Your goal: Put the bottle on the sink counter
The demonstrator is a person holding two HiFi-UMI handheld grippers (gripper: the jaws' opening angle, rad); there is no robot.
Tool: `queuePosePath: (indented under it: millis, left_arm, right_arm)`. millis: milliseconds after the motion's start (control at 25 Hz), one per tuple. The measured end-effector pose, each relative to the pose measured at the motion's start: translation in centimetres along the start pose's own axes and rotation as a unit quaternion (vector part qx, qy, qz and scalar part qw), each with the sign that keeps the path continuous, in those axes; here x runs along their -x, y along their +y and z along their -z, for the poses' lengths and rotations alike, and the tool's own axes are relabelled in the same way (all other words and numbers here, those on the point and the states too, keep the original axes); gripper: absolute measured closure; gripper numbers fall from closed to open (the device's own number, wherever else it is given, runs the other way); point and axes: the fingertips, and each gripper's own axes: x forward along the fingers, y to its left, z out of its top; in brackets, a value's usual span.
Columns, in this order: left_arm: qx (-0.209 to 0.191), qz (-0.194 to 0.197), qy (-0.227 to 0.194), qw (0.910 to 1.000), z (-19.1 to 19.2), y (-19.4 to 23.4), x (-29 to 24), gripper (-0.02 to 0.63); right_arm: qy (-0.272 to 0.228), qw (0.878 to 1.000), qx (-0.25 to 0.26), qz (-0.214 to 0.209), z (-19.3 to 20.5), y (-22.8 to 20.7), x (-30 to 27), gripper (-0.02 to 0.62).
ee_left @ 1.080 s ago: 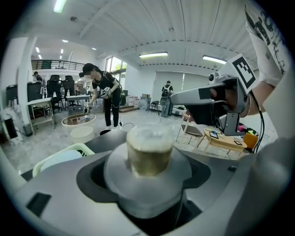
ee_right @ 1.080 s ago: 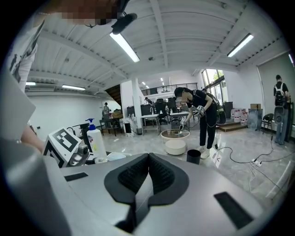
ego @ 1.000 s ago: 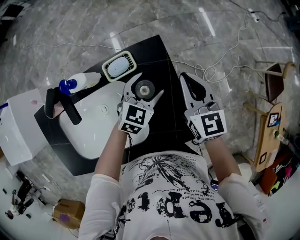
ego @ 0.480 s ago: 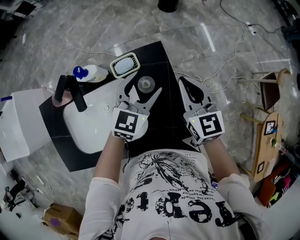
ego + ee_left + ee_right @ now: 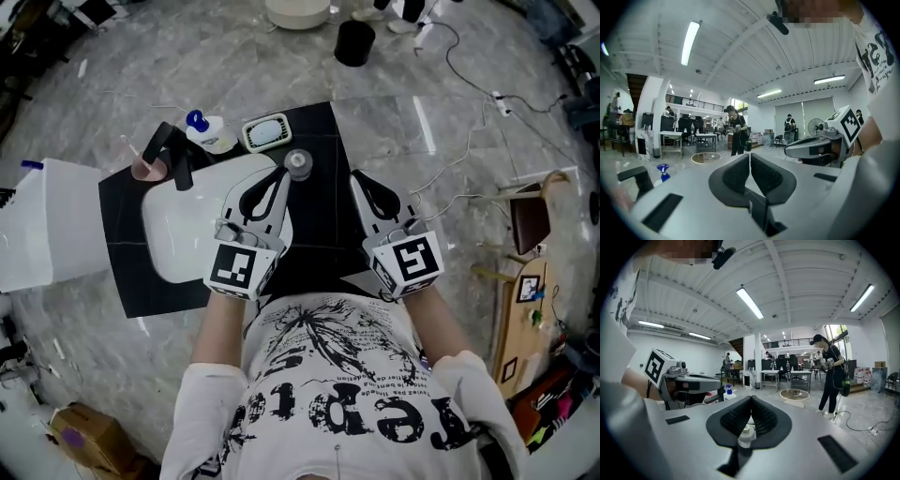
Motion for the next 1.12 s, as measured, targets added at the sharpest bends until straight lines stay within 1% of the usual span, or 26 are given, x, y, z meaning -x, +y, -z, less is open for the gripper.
queuePosePath:
  millis: [80,160,280,440,560,800,1120]
  left_arm:
    - [0.000,-0.009,-0.009,0.9999,-0.9,-0.4,1.9,0.592]
    - [-0.011,-0.020,-0.010,0.9997,-1.7,-0.4,3.9,0.592]
    - [-0.028,-0.044,-0.025,0.9983,-3.2,0.1,6.9,0.592]
    - [-0.026,-0.070,-0.044,0.9962,-4.6,1.2,10.5,0.592]
    - [-0.028,-0.084,-0.048,0.9949,-5.1,2.0,12.5,0.592]
    - [-0.025,-0.117,-0.051,0.9915,-5.2,3.8,14.9,0.592]
    - [-0.018,-0.129,-0.050,0.9901,-4.9,4.2,15.7,0.592]
  right_arm:
    - [-0.010,1.000,0.005,-0.009,-1.0,1.2,0.8,0.581]
    - [-0.020,1.000,0.009,-0.019,-2.0,2.4,1.2,0.581]
    - [-0.036,0.999,0.016,-0.032,-3.4,4.3,1.5,0.581]
    - [-0.055,0.997,0.022,-0.049,-5.0,6.5,1.5,0.581]
    - [-0.063,0.996,0.032,-0.057,-5.8,7.8,1.3,0.582]
    - [-0.065,0.994,0.035,-0.077,-6.0,9.9,0.7,0.583]
    - [-0.060,0.994,0.042,-0.087,-5.8,10.7,0.6,0.583]
